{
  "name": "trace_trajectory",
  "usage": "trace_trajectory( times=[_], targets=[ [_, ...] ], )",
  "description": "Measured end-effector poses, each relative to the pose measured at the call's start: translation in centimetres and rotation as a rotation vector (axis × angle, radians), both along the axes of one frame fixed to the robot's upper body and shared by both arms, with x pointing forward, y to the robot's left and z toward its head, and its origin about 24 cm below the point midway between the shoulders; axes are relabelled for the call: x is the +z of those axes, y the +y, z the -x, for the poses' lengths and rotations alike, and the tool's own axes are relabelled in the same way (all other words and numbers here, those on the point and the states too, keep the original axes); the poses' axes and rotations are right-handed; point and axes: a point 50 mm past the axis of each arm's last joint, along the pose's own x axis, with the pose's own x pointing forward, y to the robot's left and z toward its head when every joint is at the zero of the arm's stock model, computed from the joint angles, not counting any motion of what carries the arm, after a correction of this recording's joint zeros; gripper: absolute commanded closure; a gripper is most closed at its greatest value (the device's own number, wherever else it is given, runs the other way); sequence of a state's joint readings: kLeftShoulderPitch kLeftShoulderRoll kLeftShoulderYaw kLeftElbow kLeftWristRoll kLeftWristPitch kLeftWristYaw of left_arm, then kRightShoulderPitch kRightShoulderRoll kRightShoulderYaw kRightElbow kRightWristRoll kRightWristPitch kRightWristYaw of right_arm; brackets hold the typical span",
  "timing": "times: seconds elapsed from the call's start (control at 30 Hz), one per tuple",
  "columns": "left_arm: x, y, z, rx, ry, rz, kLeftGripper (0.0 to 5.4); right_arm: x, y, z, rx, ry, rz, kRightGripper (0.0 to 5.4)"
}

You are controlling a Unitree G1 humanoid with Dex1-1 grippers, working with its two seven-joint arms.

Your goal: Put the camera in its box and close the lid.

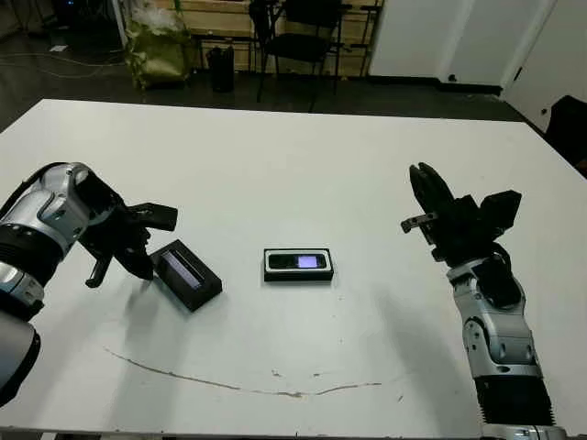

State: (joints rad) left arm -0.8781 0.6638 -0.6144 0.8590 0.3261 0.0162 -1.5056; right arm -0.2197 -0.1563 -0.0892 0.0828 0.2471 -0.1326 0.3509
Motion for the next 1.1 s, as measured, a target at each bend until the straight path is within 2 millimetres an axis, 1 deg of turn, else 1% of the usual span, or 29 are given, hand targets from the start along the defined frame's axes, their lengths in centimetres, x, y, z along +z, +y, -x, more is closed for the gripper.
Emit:
trace_trajectory(
  times=[0.2, 0.3, 0.5, 0.67, 0.8, 0.93, 1.1],
  targets=[
    [-0.1, 0.1, -0.5, -0.029, -0.030, -0.017, 5.40, -0.2, 0.0, 0.0, 0.003, 0.019, -0.010, 5.39],
    [-0.1, 0.2, -0.8, -0.017, -0.062, -0.038, 5.40, -0.6, -0.1, 0.0, 0.014, 0.033, -0.017, 5.39],
    [0.1, 0.1, -1.1, -0.013, -0.080, -0.031, 5.40, -0.5, -0.1, 0.0, -0.003, 0.038, -0.013, 5.39],
    [0.5, -0.8, -1.3, -0.080, -0.119, -0.012, 5.40, -0.9, -0.2, -0.1, -0.004, 0.053, -0.013, 5.39],
    [0.4, -2.1, -1.6, -0.110, -0.129, 0.017, 5.40, -1.0, -0.2, -0.1, -0.007, 0.052, -0.012, 5.39],
    [0.3, -2.9, -1.8, -0.091, -0.121, 0.043, 5.40, -1.6, -0.5, -0.1, -0.012, 0.058, -0.013, 5.39],
    [0.3, -3.4, -1.8, -0.048, -0.085, 0.116, 5.40, -1.6, -0.5, -0.1, -0.008, 0.056, -0.012, 5.39]
  ],
)
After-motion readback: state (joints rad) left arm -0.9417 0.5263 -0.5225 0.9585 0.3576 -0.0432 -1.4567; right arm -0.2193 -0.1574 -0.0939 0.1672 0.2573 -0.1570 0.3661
